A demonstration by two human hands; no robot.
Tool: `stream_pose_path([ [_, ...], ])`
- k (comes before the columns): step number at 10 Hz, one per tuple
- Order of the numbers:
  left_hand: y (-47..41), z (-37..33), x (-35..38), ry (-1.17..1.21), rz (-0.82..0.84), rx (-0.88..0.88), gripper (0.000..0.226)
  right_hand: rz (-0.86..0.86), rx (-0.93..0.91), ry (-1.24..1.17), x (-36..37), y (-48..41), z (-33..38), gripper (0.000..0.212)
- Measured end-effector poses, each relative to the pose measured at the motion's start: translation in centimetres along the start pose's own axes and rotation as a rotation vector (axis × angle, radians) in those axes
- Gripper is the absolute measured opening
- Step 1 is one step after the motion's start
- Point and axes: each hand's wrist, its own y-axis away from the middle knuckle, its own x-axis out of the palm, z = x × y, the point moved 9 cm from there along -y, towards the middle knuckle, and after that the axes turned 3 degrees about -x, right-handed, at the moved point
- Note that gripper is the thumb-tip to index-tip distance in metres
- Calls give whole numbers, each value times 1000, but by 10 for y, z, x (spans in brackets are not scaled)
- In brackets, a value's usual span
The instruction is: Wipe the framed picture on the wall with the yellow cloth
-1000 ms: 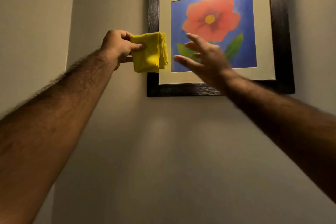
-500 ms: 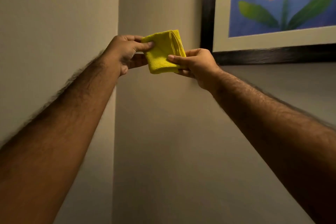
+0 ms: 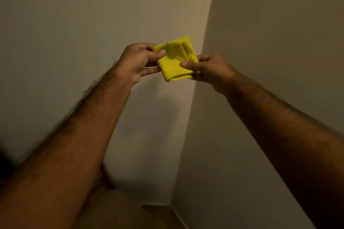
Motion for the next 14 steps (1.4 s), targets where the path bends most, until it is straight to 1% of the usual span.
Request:
stream_pose_path([
  [1,9,103,-59,-3,-85,-137,18,74,145,-55,61,-11,-108,49],
  [2,26,187,-103,-1,-150,-261,16,149,268,-58,113,-6,-192,43],
  [3,65,310,-167,22,-260,-440,16,279,464,-51,189,15,-315,40],
  [4,96,373,-197,38,-319,-537,17,334,564,-44,226,36,-380,44],
  [5,140,471,-241,31,-383,-695,16,406,721,-38,285,73,-480,29],
  [6,171,532,-263,24,-406,-779,17,406,816,-9,312,103,-543,19],
  [7,213,623,-286,-18,-409,-899,19,396,926,71,338,146,-634,39],
  [8,244,676,-297,-37,-428,-974,24,422,972,129,352,173,-683,45],
  [9,285,755,-307,-117,-430,-1102,24,435,1001,266,372,209,-747,30],
  [10,303,796,-310,-185,-440,-1161,28,510,950,425,386,228,-778,44],
  [11,310,829,-319,-391,-426,-1151,38,578,823,581,398,241,-804,55],
  [12,305,838,-321,-626,-356,-1099,45,528,767,567,403,244,-815,49],
  [13,294,819,-316,-1036,-158,-1077,76,528,699,649,406,245,-795,57],
  [14,285,790,-307,-1178,-109,-980,91,502,590,930,390,238,-768,70],
])
